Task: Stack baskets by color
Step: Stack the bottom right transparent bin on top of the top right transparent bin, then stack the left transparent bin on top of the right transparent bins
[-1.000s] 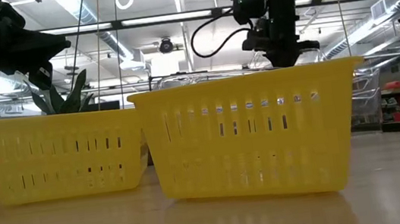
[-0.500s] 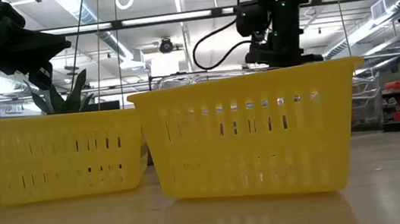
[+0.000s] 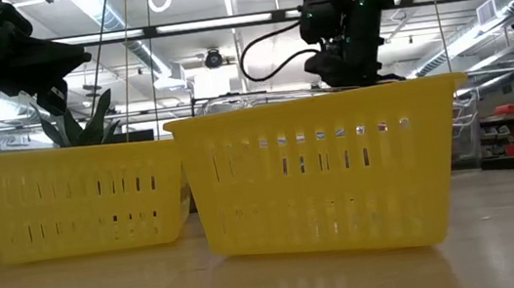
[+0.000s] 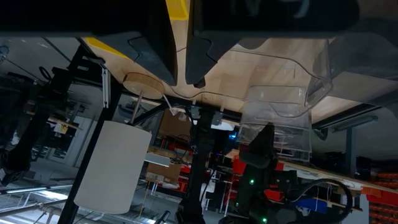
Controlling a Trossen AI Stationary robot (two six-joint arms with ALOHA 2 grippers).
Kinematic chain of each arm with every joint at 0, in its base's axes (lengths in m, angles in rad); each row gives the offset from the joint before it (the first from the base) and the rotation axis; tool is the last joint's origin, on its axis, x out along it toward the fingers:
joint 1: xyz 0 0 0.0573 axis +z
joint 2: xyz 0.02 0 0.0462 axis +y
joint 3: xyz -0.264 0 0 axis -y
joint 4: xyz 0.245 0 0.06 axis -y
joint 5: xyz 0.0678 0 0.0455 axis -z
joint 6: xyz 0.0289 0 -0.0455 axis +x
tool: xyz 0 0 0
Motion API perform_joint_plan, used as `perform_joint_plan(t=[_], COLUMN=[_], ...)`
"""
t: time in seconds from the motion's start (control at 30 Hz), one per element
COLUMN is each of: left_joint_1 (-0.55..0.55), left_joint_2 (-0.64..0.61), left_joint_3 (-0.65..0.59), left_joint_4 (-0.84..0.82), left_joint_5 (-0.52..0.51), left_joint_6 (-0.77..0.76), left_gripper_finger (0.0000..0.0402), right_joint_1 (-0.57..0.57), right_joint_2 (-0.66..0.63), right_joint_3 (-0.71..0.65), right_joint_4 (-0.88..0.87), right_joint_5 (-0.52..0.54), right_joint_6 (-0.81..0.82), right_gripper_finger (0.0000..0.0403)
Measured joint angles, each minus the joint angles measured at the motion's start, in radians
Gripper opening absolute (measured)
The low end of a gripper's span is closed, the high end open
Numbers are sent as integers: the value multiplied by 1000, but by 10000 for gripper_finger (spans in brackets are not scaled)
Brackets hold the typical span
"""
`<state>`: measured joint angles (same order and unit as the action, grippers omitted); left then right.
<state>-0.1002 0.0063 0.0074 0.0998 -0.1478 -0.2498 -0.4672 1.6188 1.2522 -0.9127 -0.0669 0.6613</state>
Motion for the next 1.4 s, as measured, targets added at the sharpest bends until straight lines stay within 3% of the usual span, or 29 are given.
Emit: perform_joint_plan(t=[0.17, 0.4, 0.53, 0.73, 1.0, 1.4], left_joint_1=[0, 0, 0, 0, 0, 0], left_joint_2=[0, 0, 0, 0, 0, 0], left_joint_3=[0, 0, 0, 0, 0, 0], left_joint_4=[0, 0, 0, 0, 0, 0], left_joint_5=[0, 0, 0, 0, 0, 0], left_joint_6=[-1, 0, 0, -1, -1, -1], left_gripper_finger=[34, 30, 35, 33, 32, 39], right_joint_1=[22, 46, 61, 85, 168, 271], right_joint_2=[0, 1, 1, -1, -58, -245], right_joint_3=[0, 87, 181, 265, 234, 136], right_joint_4=[9, -113, -212, -251, -213, 33], right_joint_5=[-63, -61, -3, 93, 271, 285], right_joint_6=[-5, -26, -64, -155, -290, -481], right_gripper_finger=[155, 203, 217, 223, 220, 218])
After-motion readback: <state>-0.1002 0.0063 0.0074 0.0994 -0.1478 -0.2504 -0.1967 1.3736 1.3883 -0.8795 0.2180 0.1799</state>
